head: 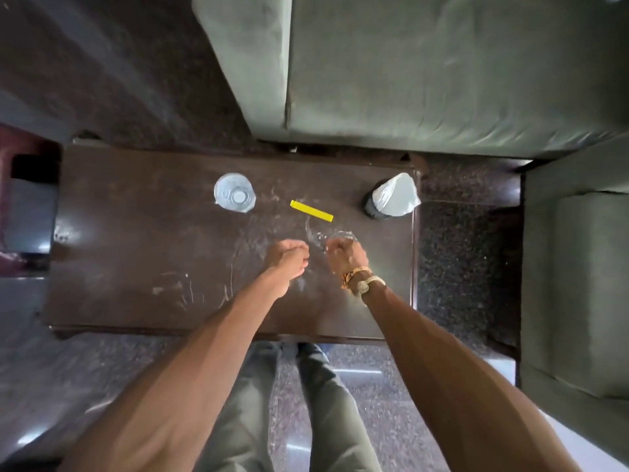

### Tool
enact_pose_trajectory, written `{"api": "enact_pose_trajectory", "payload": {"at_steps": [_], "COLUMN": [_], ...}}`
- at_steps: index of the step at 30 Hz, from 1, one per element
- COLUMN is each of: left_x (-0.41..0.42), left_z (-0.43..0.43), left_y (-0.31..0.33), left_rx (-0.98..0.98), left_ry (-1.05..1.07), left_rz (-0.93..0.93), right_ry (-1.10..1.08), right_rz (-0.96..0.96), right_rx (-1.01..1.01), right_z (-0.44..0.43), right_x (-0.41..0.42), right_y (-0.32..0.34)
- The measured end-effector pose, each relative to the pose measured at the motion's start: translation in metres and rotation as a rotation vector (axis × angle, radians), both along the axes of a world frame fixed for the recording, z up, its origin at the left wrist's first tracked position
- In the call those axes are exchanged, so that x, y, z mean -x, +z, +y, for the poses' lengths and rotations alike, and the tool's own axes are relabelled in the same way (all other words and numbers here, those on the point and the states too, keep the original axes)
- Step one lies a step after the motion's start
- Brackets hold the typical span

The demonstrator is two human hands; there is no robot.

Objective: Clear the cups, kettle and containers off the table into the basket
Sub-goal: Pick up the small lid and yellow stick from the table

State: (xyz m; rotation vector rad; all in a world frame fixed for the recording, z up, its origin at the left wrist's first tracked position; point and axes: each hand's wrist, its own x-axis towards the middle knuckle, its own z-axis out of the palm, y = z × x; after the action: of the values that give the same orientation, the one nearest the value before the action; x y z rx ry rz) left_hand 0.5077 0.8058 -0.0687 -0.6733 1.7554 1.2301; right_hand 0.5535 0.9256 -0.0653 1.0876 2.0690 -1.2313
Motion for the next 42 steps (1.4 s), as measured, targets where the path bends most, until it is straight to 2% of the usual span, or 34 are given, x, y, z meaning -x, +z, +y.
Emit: {"api": "enact_pose_trajectory", "payload": {"at_steps": [5,10,15,18,24,32,37,42], "left_x": [0.030,0.054,0.071,0.073,0.069,0.063,0.063,0.058], "left_z": [0.016,0.021,0.014,0.020,0.035,0.028,0.026,0.025], "left_y": [-0.035,-0.062,-0.090,-0.097,-0.103,-0.086,-0.043,0.020], "left_rx": [-0.002,-0.030,-0.014,-0.046,-0.087,-0.076,-0.111,-0.119], "left_ry": [0.069,0.184,0.202,0.259,0.323,0.308,0.250,0.170], "left_rz": [-0.027,-0.072,-0.128,-0.164,-0.095,-0.090,-0.069,-0.021], "right_ry": [0.028,0.048,0.088,0.120,0.164,0.019,-0.115,-0.156], "right_rz": [-0.033,0.013,0.021,-0.011,-0.075,-0.068,-0.051,-0.007], "right_rx": [-0.097,-0.105,-0.132,-0.132,-0.041,0.027,0.065,0.076], "right_z": [0.006,0.016,0.018,0.015,0.006,-0.009,-0.009,-0.003], "right_x": [0.041,0.078,0.103,0.109,0.106,0.095,0.089,0.081], "right_y": [-0.027,-0.049,-0.080,-0.094,-0.101,-0.080,-0.046,0.019]}}
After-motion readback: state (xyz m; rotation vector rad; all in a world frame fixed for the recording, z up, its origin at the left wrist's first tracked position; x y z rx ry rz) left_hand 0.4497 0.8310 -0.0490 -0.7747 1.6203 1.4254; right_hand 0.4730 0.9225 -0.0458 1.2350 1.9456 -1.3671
